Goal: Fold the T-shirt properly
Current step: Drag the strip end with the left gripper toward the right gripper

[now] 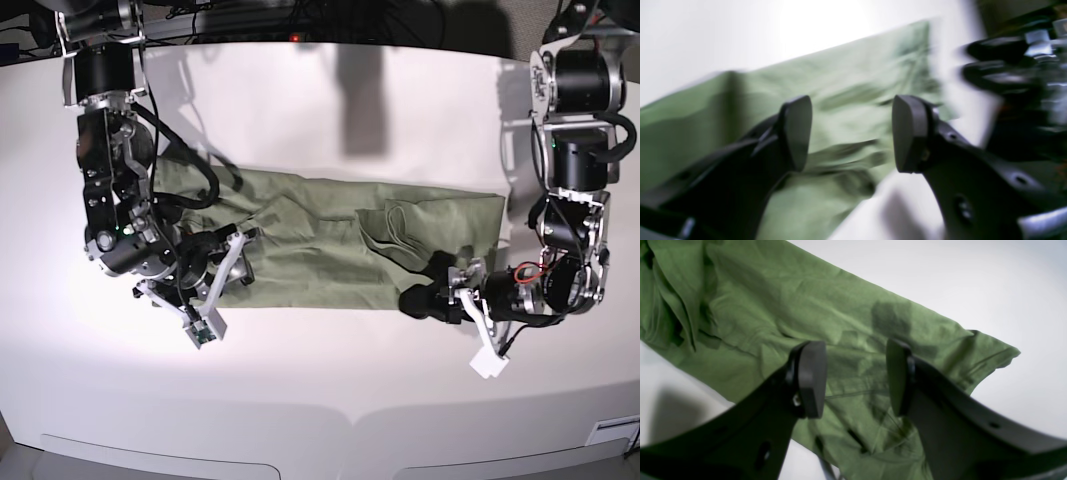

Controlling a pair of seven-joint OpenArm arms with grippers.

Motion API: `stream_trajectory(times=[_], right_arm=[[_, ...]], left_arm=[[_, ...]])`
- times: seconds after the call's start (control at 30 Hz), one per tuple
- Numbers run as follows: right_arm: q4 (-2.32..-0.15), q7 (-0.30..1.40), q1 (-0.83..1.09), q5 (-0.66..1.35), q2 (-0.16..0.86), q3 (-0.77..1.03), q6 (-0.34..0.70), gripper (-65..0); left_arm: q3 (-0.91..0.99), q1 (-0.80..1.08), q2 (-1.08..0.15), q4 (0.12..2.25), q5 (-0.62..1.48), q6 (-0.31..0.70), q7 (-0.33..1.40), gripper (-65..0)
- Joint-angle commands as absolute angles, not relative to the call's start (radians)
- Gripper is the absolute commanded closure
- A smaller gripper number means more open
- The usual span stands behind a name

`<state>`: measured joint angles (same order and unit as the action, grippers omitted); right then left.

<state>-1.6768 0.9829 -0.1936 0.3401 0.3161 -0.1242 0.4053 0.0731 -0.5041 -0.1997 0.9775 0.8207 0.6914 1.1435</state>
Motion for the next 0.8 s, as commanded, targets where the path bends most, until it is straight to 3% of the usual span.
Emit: stream_trajectory(times=[0.0,0.3,0.53,0.77], right_arm=[[-1.695,0.965,-0.216,0.345,0.324,-0.118,0.404,-29.1],[-1.695,0.971,-0.213,0.345,0.324,-0.118,0.404,-29.1],[-1.695,0.971,-0.213,0.345,0.324,-0.118,0.403,-29.1],[-1.695,0.977,-0.213,0.345,0.324,-0.118,0.404,-29.1]], left_arm=[[0.078,-0.53,-0.215,0.996,0.824,0.698,1.114,-36.9],[0.078,-0.508,-0.306,0.995,0.813,0.698,1.098,-36.9],[0.078,-0.438,-0.291,0.995,0.958,0.698,1.092,-36.9],[0.078,-0.41,-0.237,0.995,0.752,0.698,0.926,-36.9]])
